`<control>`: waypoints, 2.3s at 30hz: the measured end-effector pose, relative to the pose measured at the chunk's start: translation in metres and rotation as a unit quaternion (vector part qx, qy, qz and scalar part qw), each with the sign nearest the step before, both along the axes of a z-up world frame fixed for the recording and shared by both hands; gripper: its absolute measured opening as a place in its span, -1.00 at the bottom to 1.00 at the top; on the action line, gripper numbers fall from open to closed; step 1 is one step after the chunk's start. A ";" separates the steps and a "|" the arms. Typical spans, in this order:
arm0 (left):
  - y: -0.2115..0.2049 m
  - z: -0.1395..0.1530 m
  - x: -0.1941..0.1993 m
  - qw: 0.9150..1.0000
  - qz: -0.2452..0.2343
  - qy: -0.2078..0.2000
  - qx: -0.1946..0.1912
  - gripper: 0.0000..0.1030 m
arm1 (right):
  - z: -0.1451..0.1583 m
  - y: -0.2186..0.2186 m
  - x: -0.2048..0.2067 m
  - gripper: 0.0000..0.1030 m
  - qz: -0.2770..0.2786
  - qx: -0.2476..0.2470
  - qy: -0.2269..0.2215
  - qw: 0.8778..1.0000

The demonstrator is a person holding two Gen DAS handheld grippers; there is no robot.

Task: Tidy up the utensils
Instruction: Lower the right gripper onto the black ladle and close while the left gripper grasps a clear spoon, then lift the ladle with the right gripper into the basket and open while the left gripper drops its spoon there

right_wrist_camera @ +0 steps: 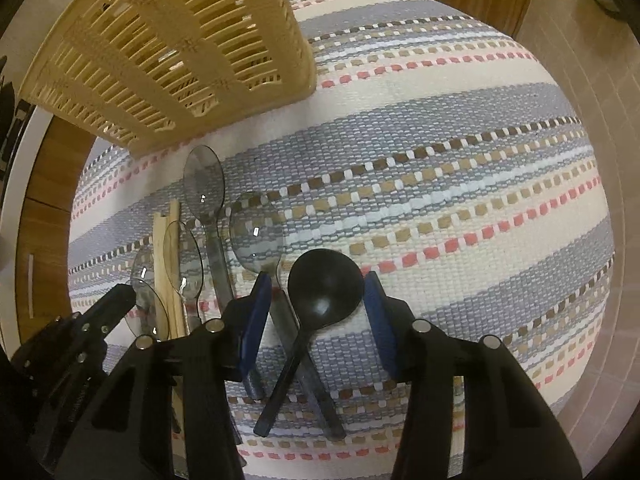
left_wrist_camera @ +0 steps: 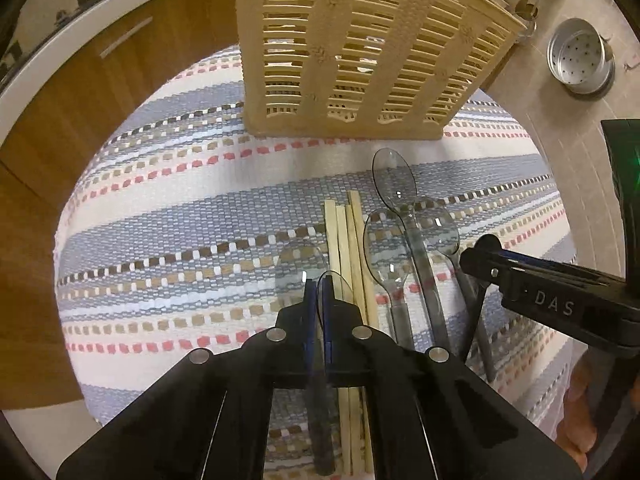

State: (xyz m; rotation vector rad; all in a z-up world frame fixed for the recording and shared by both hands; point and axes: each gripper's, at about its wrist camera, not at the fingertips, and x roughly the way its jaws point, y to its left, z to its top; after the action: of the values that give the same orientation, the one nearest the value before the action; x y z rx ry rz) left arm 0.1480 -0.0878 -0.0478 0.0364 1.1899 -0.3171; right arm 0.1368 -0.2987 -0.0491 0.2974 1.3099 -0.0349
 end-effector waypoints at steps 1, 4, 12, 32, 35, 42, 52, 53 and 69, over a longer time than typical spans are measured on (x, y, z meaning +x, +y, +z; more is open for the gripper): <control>0.000 -0.001 0.001 1.000 -0.001 0.003 -0.003 -0.97 | 0.000 0.002 0.000 -0.32 0.001 -0.010 -0.002 1.000; 0.002 0.000 0.000 1.000 -0.004 0.012 -0.025 -0.83 | -0.001 0.004 0.001 -0.33 0.005 -0.009 -0.008 1.000; 0.001 -0.006 -0.009 1.000 -0.022 0.009 -0.011 -0.96 | -0.001 0.014 -0.004 -0.34 0.033 -0.021 -0.024 0.999; 0.040 0.090 -0.048 0.969 -0.011 -0.219 -0.113 -1.00 | 0.097 -0.004 -0.051 -0.34 0.042 -0.013 -0.223 0.974; 0.055 0.133 -0.052 0.945 0.029 -0.309 -0.101 -1.00 | 0.137 -0.007 -0.054 -0.34 0.033 -0.035 -0.294 0.955; 0.078 0.202 -0.027 0.892 0.124 -0.426 -0.089 -1.00 | 0.209 -0.013 -0.030 -0.34 -0.013 -0.072 -0.419 0.905; 0.061 0.205 0.022 0.850 0.160 -0.498 -0.055 -1.00 | 0.209 -0.004 0.038 -0.34 -0.078 -0.163 -0.499 0.848; 0.059 0.204 0.027 0.850 0.158 -0.499 -0.055 -1.00 | 0.201 -0.002 0.042 -0.34 -0.082 -0.179 -0.504 0.841; 0.035 0.139 0.038 0.875 0.111 -0.471 -0.017 -0.92 | 0.143 -0.001 0.063 -0.17 -0.040 -0.176 -0.462 0.868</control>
State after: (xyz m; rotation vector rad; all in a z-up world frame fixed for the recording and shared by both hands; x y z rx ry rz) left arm 0.1860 -0.0525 0.0912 0.0183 0.2075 -0.0828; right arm 0.1996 -0.2999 0.0943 0.0276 0.3149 -0.1767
